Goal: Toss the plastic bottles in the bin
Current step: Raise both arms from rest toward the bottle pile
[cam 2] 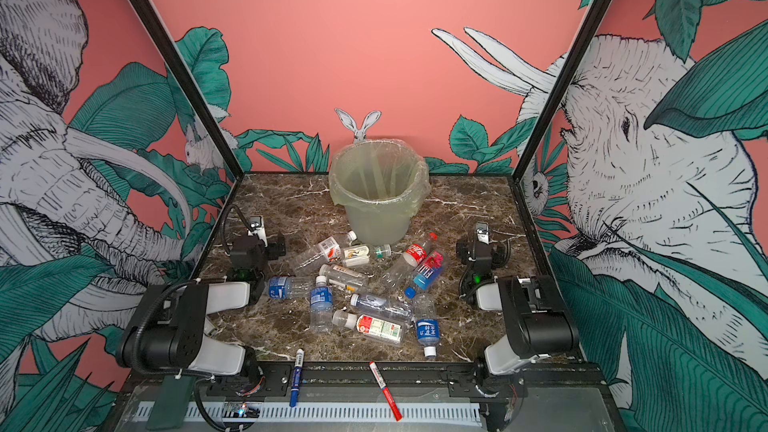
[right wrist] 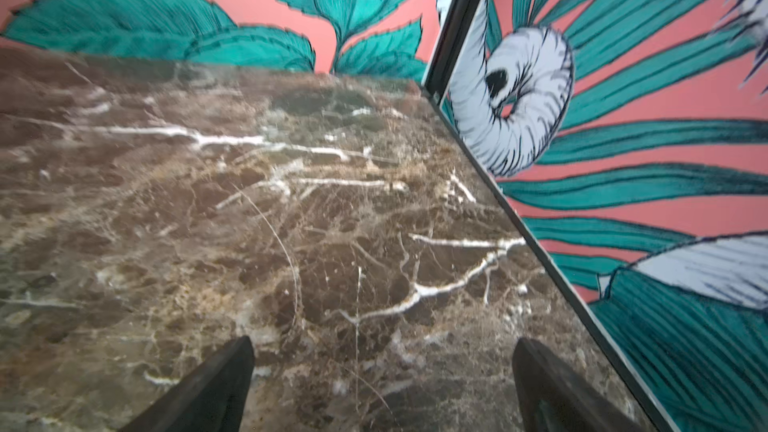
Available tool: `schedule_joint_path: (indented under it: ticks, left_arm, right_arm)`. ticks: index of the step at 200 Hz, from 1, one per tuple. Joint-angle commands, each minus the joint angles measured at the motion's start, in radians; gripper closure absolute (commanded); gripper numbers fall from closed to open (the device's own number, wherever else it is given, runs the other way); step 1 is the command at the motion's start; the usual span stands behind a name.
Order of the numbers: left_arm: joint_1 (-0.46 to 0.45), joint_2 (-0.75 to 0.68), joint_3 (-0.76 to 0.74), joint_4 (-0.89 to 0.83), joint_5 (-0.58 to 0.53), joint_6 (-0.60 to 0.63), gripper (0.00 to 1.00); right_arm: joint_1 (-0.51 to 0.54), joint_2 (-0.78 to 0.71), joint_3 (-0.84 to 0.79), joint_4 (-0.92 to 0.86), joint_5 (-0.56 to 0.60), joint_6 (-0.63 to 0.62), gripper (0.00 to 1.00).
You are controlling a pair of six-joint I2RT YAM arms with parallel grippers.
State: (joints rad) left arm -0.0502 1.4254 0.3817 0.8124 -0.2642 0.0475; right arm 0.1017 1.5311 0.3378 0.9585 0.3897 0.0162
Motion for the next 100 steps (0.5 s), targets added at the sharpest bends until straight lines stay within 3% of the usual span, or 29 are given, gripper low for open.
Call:
schedule_joint_path:
  ticks: [1,24,38,53,84,100]
  left_arm:
    - [-0.016,-0.117,-0.021,-0.06,-0.152,-0.046,0.0]
    - [-0.062,-0.249,-0.067,-0.033,-0.19,-0.035,0.0]
    - [-0.091,-0.353,-0.051,-0.136,-0.196,-0.076,0.0]
    - [-0.118,-0.433,-0.019,-0.257,-0.184,-0.126,0.0]
    - [-0.124,-0.554,0.07,-0.531,-0.059,-0.288,0.0]
    - [-0.131,-0.566,0.121,-0.637,0.022,-0.326,0.0]
  right_arm:
    - [0.017,-0.02,-0.04,0.111,0.034,-0.018,0.01]
    - [0.034,-0.102,0.002,-0.03,0.064,-0.029,0.01]
    - [0.051,-0.165,0.051,-0.168,0.099,-0.038,0.01]
    - [0.084,-0.212,0.101,-0.255,0.219,-0.034,0.01]
    - [0.102,-0.3,0.369,-0.882,0.426,0.271,0.01]
    - [0.106,-0.313,0.502,-1.196,0.376,0.427,0.01]
